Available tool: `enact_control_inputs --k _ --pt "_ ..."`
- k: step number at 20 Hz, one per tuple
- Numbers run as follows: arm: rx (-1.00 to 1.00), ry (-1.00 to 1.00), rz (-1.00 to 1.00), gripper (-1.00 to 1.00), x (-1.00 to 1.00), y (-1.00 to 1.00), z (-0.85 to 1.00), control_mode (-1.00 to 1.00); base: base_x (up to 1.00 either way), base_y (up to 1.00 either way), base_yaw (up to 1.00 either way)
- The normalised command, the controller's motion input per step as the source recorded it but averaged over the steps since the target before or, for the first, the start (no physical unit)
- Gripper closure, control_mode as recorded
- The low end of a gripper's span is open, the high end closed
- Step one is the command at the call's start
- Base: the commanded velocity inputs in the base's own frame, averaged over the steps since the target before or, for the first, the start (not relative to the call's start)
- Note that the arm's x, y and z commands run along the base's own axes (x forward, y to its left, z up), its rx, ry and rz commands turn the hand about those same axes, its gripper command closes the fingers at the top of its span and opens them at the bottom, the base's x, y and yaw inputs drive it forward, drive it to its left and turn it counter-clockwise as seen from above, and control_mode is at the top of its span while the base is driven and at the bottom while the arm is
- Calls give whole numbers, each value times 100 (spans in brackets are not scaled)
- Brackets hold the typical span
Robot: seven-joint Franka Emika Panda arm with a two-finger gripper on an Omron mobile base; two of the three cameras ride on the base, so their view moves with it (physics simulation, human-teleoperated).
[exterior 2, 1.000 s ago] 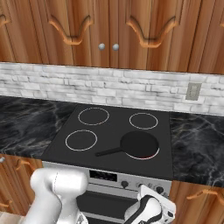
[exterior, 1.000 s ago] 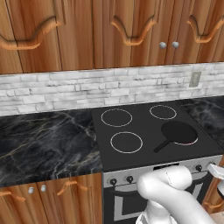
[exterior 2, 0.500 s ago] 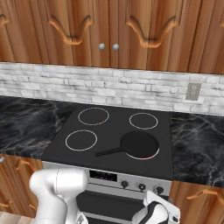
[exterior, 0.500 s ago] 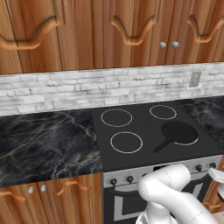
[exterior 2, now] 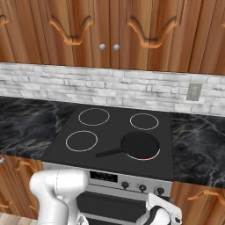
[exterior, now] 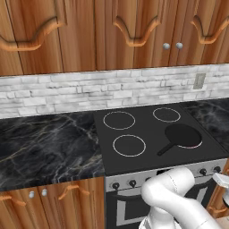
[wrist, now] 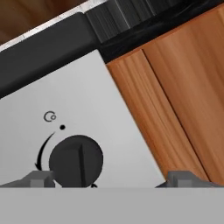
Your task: Turn off the front right burner of the stove.
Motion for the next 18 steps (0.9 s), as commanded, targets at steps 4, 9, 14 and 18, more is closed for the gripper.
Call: enact_control_inputs --k 4,9,14,18 --pt "0 0 0 -100 11 0 -11 -100 0 0 0" --pt "0 0 0 -100 0 11 0 -100 0 0 0" --pt "-2 0 -4 -100 2 0 0 -100 0 0 0" --pt "-2 0 -4 -100 13 0 0 -100 0 0 0"
